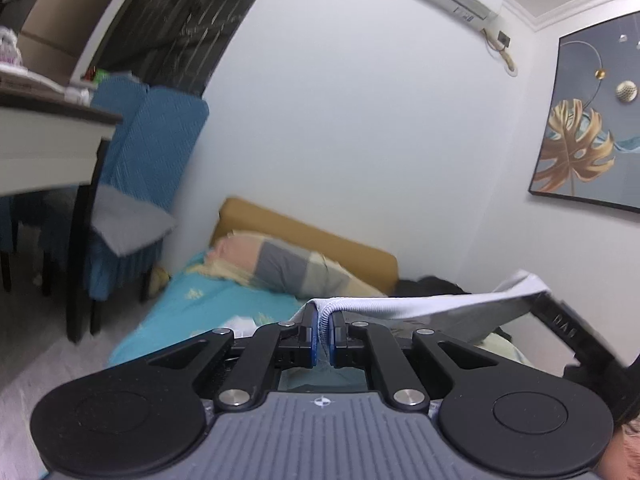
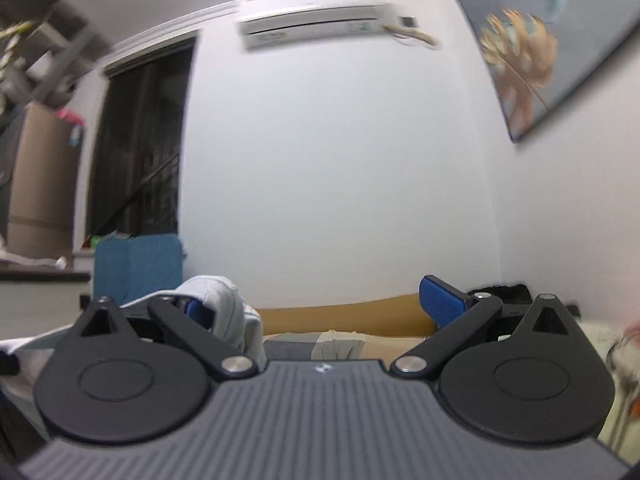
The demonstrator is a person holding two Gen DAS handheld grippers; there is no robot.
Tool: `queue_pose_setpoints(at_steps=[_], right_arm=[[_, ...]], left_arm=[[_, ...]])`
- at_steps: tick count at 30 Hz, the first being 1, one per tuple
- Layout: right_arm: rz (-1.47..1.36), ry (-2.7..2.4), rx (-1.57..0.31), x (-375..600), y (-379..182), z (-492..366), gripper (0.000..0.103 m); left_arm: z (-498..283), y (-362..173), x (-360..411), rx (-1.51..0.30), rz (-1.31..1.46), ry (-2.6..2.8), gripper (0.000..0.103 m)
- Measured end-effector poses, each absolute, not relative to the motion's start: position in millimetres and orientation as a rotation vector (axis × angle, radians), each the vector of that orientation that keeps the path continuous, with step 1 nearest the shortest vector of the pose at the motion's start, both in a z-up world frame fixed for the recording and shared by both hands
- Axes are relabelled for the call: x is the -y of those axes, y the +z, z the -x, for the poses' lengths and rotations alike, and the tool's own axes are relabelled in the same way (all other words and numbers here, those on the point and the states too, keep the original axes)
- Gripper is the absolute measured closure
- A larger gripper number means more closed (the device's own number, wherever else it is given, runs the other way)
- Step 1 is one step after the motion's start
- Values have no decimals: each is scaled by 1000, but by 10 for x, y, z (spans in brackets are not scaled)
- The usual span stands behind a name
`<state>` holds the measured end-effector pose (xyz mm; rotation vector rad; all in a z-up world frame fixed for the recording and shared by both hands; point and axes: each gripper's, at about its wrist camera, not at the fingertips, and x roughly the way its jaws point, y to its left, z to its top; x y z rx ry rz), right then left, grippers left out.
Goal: Fold clothes
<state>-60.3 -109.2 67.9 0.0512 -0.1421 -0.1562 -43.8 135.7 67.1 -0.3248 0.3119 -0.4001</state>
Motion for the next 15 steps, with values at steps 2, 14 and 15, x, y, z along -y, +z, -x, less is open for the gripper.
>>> queue_pose_setpoints(at_steps=[2, 14, 15], right_arm=[[-71, -122, 70, 1148, 609, 622, 0], [-120, -56, -25, 1225, 235, 633, 0], [-129, -51, -27, 1253, 227, 627, 0]], left_arm=[[484, 600, -1302, -365, 294, -407, 97], [177, -82, -792, -636, 79, -386, 58], [152, -135, -734, -651, 52, -389, 57]])
